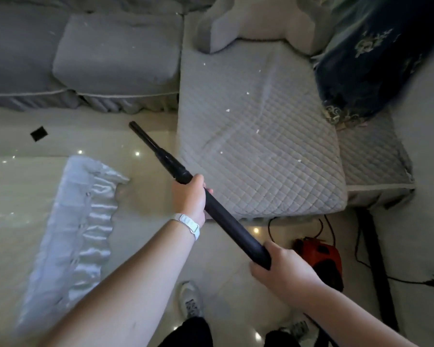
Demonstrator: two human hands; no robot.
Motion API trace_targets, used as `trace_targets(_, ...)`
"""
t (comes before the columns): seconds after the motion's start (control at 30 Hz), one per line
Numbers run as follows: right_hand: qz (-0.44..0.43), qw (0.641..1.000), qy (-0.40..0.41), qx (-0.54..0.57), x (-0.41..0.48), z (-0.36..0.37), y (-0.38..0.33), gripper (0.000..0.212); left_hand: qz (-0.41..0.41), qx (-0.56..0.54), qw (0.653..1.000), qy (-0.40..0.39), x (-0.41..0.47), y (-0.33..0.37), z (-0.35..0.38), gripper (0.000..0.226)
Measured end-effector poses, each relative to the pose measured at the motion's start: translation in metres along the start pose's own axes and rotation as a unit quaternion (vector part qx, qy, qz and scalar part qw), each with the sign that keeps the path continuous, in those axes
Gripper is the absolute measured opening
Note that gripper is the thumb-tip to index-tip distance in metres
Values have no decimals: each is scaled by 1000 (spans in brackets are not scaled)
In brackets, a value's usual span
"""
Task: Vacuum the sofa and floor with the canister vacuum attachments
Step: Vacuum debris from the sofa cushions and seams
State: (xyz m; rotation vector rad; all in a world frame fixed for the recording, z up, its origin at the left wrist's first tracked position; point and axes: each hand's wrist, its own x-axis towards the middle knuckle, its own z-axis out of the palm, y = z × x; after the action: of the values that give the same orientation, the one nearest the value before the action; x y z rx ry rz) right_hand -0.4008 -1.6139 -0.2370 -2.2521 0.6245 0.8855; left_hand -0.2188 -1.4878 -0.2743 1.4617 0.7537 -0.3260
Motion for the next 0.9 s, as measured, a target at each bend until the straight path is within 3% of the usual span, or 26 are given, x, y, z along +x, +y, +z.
trace_targets(0.2,-19,998,-66,-15,16,32,-138,20,-27,-91,995,16,58,71,-111,10)
trace_targets(0.4,-31,995,-95,13,25,45,-223,27,-15,-132,991,7,82,121,-159,14)
trace_targets(0.7,-48,990,-113,63,57,28,-264,19,-24,-124,992,25,114,160,-158,13)
trace_targets(0.9,-49,985,-124,110,108,-3,-288,26,-22,-82,996,38,158,195,-119,20)
